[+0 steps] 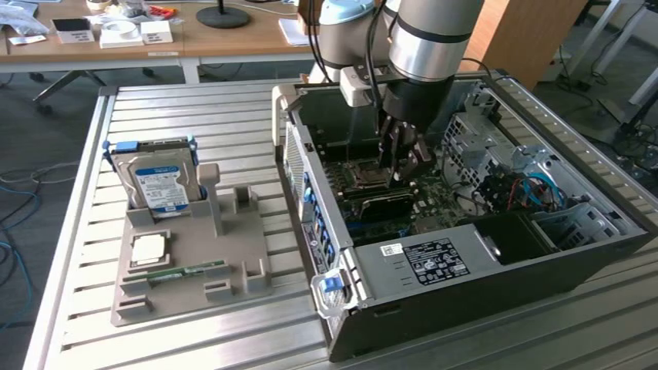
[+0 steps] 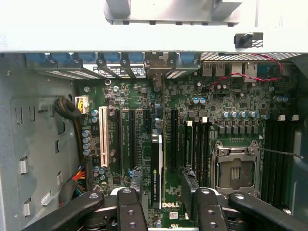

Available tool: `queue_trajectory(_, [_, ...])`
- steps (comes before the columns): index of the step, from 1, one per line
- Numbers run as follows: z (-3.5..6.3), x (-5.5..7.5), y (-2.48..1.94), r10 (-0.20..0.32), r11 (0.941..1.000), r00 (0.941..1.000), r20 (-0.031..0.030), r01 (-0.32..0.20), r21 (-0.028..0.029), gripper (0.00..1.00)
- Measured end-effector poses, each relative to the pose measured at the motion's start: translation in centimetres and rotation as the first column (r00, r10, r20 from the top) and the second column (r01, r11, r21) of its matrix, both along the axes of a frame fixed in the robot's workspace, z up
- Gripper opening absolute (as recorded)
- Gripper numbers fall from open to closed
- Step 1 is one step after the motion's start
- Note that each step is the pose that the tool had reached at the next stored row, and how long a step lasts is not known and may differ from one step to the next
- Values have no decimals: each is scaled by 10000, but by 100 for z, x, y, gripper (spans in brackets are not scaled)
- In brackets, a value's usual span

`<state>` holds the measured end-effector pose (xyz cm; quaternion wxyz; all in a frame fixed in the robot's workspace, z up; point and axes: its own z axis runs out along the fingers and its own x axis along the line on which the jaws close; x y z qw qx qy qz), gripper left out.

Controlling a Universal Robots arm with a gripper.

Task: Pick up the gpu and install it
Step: 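Press down on the gpu until it lock into place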

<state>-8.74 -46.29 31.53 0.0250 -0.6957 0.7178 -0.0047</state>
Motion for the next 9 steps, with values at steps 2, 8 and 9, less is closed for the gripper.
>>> queue_trajectory(2, [0, 0, 0, 0, 10000, 10000, 0, 0, 2, 46])
queue_trajectory(8, [0, 0, 0, 0, 10000, 10000, -1, 0, 8, 46])
queue_trajectory(9, [0, 0, 0, 0, 10000, 10000, 0, 0, 9, 44])
